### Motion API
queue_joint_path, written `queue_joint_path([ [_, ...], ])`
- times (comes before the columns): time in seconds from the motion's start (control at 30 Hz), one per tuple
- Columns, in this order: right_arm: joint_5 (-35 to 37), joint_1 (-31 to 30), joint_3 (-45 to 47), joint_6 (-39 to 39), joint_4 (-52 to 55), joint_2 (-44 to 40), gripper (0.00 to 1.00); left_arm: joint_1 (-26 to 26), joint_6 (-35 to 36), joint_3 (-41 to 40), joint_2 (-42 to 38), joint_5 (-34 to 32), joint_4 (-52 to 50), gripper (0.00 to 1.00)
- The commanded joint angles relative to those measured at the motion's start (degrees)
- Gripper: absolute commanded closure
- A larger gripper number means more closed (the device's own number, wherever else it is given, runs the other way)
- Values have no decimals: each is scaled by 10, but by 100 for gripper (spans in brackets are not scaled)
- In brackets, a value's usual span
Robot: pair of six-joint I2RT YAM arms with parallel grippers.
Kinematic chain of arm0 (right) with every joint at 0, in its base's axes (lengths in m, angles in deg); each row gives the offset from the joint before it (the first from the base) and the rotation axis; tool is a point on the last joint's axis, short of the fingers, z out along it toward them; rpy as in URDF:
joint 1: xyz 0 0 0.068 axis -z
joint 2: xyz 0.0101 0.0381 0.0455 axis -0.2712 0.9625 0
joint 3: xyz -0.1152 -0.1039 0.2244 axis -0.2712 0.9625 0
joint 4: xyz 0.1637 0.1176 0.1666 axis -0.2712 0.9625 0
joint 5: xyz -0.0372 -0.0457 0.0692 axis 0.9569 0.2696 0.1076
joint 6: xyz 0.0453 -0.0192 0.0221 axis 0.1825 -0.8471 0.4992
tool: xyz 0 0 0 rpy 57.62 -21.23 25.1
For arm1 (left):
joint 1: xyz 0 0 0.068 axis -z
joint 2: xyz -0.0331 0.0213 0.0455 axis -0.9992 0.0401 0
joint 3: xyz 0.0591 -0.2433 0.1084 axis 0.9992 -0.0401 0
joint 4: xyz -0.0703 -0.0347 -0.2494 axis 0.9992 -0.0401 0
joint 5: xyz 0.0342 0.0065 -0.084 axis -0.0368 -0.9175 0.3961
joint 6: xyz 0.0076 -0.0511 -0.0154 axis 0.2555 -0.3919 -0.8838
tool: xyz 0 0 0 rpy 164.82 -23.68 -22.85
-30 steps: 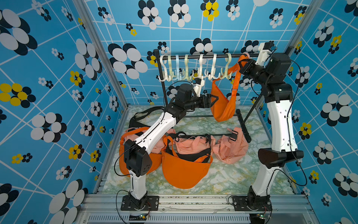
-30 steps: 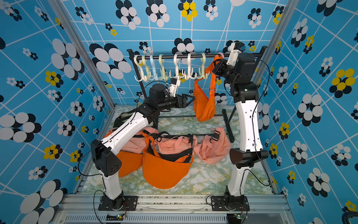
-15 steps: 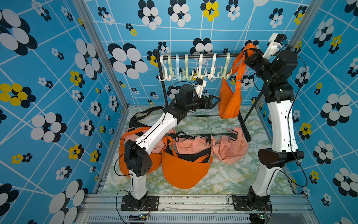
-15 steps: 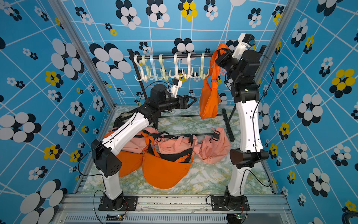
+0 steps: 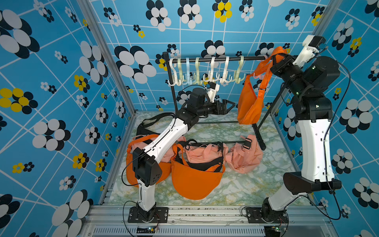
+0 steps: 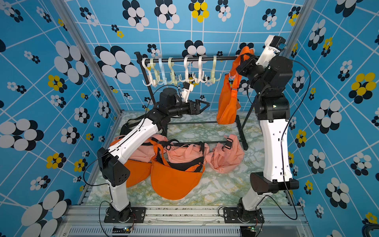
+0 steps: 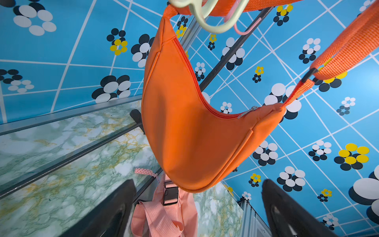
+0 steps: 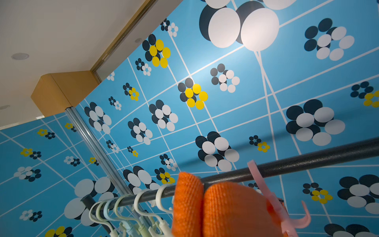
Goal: Take the bag off the hook
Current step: Pick up the bag from the hook.
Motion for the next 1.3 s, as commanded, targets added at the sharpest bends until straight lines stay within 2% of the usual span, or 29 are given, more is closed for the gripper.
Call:
queue_joint_path([
  [0.0,-48,-6,18,-12,35,-24,100,3,12,22,13,9,-8,1],
  [0.13,-74,-5,26,-19,65,-46,100,3,14,34,19,9,-17,1],
  [0.3,-75,-5,28,-29,80,-53,100,5,14,34,19,9,-19,1],
  [0.5,-114,-5,9,-15,90,-54,100,17,42,41,43,-29,-14,1],
  [0.63,-148,-5,-1,3,92,-66,100,24,40,99,97,-36,-3,1],
  [0.87,-167,-5,1,8,99,-93,100,45,31,245,214,-50,-48,1],
  [1.1,-184,4,41,24,88,-113,100,51,-4,262,246,-59,-22,2],
  [1.13,-186,8,51,28,84,-117,100,50,-7,261,246,-52,-11,10],
  [1.17,-188,13,60,31,80,-122,100,50,-11,261,246,-48,0,31],
  [1.23,-190,26,76,38,75,-130,100,51,-18,262,242,-44,10,80],
  [1.27,-189,32,84,41,72,-133,100,51,-19,263,240,-43,8,100],
])
